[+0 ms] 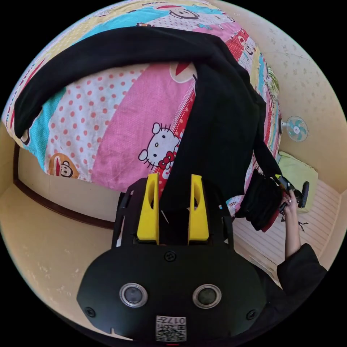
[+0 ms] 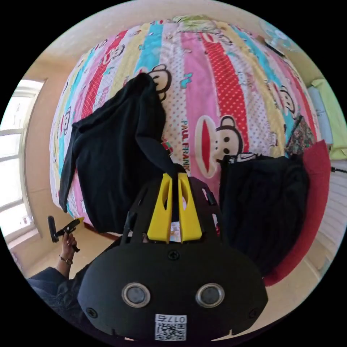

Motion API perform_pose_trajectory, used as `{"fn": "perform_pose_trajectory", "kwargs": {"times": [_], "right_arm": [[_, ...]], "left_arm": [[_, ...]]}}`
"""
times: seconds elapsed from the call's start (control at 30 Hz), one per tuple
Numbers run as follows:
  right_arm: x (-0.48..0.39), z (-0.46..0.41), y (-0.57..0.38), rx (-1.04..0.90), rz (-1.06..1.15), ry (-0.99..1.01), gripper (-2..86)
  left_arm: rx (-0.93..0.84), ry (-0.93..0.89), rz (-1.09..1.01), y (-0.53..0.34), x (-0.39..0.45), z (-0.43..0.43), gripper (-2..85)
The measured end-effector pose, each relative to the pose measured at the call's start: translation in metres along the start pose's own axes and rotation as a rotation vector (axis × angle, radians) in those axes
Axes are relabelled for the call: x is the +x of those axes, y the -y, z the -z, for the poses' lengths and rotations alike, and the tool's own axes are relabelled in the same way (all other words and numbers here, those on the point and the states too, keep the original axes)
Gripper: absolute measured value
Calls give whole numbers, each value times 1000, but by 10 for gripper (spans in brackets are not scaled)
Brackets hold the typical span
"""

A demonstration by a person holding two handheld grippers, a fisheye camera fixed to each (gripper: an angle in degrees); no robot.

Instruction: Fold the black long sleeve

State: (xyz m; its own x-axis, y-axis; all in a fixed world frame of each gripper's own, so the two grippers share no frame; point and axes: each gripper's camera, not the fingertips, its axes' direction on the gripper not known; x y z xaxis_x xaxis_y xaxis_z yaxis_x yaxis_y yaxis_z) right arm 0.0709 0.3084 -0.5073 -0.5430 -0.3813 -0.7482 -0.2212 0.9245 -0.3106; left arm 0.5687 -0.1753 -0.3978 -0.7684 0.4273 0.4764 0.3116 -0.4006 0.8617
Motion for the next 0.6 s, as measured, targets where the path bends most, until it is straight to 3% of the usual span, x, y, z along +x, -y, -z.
{"fn": "perform_pose_trajectory", "kwargs": {"times": [0.1, 0.27, 0.43, 0.6], "right_arm": [[54, 43, -15, 193, -186, -84, 89], [28, -34, -41, -46, 60, 47, 110], [29, -157, -82, -380, 9, 120, 100], [26, -186, -91, -452, 111, 105, 90]], "left_arm": [[-50, 25, -15, -12, 7, -1, 140], [-198, 116, -5, -35, 16, -20, 163], [-300, 258, -20, -49, 27, -19, 152], [-446, 269, 23, -38, 23, -6, 140]]}}
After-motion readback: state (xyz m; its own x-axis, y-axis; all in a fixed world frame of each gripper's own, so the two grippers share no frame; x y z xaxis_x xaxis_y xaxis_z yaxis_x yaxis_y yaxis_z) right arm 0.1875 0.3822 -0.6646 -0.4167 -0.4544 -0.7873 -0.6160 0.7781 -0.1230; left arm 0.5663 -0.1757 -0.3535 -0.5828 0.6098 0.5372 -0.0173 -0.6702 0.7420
